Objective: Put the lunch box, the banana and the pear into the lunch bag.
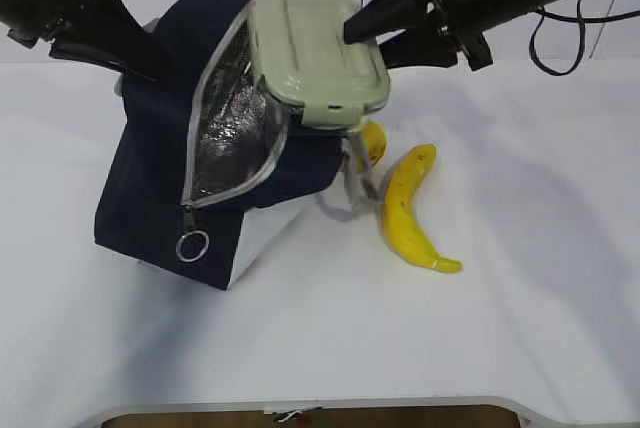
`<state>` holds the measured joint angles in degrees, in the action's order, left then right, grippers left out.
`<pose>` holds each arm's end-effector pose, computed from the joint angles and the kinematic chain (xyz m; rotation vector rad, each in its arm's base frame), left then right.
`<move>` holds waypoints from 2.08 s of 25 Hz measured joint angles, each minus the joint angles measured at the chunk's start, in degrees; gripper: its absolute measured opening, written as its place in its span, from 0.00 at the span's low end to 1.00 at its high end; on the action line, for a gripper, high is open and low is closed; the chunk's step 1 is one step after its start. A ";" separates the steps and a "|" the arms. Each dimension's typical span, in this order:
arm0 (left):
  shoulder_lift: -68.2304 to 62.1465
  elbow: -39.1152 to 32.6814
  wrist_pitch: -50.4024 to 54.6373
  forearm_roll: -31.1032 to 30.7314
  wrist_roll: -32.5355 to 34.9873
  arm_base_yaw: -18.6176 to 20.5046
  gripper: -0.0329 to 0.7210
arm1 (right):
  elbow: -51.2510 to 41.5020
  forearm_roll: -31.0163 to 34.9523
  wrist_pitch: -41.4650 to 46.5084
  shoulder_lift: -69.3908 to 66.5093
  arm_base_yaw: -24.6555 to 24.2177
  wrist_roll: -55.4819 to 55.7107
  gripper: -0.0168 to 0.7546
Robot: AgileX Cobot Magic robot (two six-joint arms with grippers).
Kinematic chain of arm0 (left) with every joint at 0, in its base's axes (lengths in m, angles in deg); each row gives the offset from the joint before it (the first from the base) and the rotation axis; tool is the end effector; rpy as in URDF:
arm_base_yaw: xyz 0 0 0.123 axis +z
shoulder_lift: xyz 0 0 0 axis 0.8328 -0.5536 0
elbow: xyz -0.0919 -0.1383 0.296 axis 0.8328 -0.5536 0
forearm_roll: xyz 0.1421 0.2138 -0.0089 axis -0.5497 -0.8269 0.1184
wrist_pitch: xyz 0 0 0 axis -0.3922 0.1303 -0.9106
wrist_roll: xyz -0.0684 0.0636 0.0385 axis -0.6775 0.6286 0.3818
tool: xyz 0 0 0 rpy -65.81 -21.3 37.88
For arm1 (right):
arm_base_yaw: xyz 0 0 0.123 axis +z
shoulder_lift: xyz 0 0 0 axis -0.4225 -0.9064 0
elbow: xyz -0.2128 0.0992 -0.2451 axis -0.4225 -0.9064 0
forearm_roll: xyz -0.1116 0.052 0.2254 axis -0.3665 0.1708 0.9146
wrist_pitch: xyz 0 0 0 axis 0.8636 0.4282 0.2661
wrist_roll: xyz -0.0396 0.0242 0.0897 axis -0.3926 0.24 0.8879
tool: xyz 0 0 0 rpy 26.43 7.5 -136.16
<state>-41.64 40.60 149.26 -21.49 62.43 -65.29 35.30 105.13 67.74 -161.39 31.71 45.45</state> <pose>0.3478 -0.1201 0.3709 0.5538 2.5112 -0.9421 0.4225 0.1314 0.3487 -0.1828 2.4118 1.3358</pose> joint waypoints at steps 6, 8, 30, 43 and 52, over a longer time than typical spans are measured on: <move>0.36 0.00 -0.79 2.61 0.10 -0.69 0.04 | 0.00 -7.54 -1.35 0.00 0.00 3.39 0.46; 0.36 0.00 -1.43 2.61 0.10 -1.97 0.04 | 0.00 -7.54 -1.35 0.00 0.23 3.63 0.46; 0.36 0.00 -4.43 2.39 0.76 -7.25 0.04 | 0.00 -3.78 -7.11 -7.92 9.14 4.72 0.46; -1.23 0.14 -6.24 -1.24 0.31 -7.25 0.04 | 0.00 -2.97 -14.56 -14.12 9.40 4.76 0.46; -3.09 0.14 -6.04 -1.32 0.31 -7.25 0.04 | 0.13 -1.71 -15.62 -17.03 9.40 4.76 0.46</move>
<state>-44.73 40.74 143.22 -22.81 62.74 -72.55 35.43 103.42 52.12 -178.42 41.11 50.22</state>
